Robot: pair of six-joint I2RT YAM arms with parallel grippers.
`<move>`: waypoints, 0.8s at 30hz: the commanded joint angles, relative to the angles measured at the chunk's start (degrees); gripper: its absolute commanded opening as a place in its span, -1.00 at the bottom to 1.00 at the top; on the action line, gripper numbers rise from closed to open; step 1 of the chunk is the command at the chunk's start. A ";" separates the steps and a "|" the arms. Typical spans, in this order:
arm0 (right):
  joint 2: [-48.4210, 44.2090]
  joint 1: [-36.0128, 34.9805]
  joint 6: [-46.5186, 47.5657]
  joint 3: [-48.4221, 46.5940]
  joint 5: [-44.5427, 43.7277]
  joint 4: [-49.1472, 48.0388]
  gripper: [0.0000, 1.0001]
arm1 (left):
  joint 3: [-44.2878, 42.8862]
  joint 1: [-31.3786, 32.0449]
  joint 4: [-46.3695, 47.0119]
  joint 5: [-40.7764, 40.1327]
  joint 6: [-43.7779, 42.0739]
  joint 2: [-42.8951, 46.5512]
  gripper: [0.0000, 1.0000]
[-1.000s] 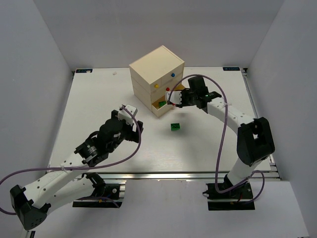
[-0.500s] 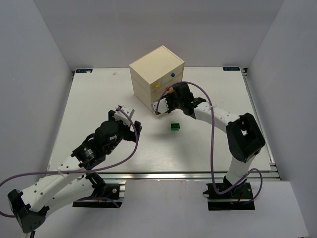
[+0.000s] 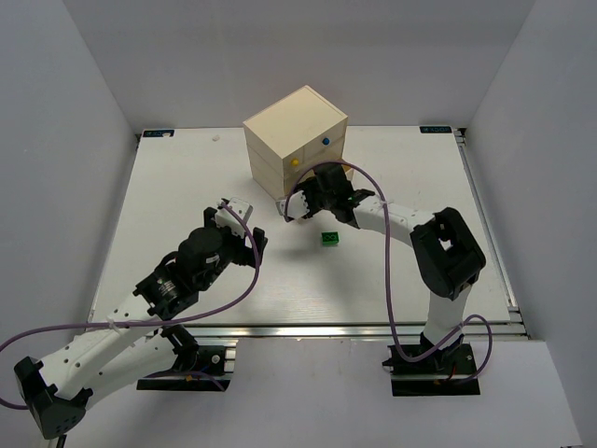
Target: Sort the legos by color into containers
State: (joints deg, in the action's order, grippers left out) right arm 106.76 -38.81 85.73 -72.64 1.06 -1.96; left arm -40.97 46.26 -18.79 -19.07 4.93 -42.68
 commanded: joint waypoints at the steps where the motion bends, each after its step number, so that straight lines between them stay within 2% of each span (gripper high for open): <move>1: 0.38 -0.65 0.05 -1.54 -0.71 -3.58 0.04 | 0.28 0.32 1.21 0.61 -0.27 0.93 0.91; 6: 0.12 -0.66 -1.27 -1.80 -0.62 -3.67 0.29 | 0.37 0.32 1.47 1.32 -0.27 1.28 0.91; 9: -0.32 -0.66 -2.50 -1.89 -0.53 -3.67 0.27 | 0.54 0.32 1.82 2.45 -0.27 1.28 0.90; 11: -1.72 -0.57 -5.55 -1.98 -0.62 -4.02 0.16 | 1.15 0.32 2.70 4.03 -0.18 1.02 0.86; 13: -4.17 -0.48 -10.38 -2.94 -0.10 -4.11 0.00 | 1.77 0.32 4.80 8.68 0.17 0.06 0.55; 14: -5.15 0.13 -19.03 -3.47 -0.18 -3.67 -0.37 | 1.68 0.32 5.16 10.27 1.04 -0.56 0.31; 15: -6.12 0.57 -23.90 -4.17 -0.09 -2.80 -0.57 | 1.68 0.32 6.12 11.76 1.66 -1.09 0.04; 16: -8.56 0.92 -28.64 -4.78 0.25 -0.53 -0.75 | 1.86 0.32 6.91 14.39 2.19 -1.53 -0.41; 17: -9.89 2.75 -33.57 -4.18 0.69 -0.07 -1.00 | 2.03 -0.20 7.79 15.54 2.97 -1.88 -0.64; 18: -11.64 3.21 -43.62 -2.96 1.31 0.02 -1.00 | 2.91 -0.21 10.06 16.69 5.24 -2.32 -0.85; 19: -15.23 4.60 -47.90 0.54 2.10 0.11 -1.00 | 3.26 -0.21 11.13 18.52 6.57 -2.67 -1.00; 20: -17.01 6.01 -52.12 2.49 3.67 0.28 -1.00 | 3.70 -0.21 12.44 18.98 9.20 -3.89 -1.00; 21: -18.68 6.63 -60.69 4.07 4.64 0.72 -1.00 | 4.31 -0.21 15.24 22.03 10.61 -4.95 -1.00; 22: -21.30 8.81 -65.04 6.35 5.70 1.86 -1.00 | 4.49 -0.21 16.75 25.36 12.11 -6.18 -0.88; 23: -22.46 9.88 -68.47 6.98 10.23 4.91 -1.00 | 4.58 -0.21 18.24 27.05 14.47 -7.93 -0.63; 24: -23.08 14.15 -71.90 7.25 13.06 6.95 -1.00 | 3.19 -0.21 20.61 28.98 15.10 -12.82 -0.39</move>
State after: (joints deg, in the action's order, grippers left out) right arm 86.59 -30.09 34.79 -67.68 6.07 -0.10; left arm -37.08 46.19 -6.15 0.64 13.58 -49.63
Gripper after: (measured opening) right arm 0.012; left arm 0.248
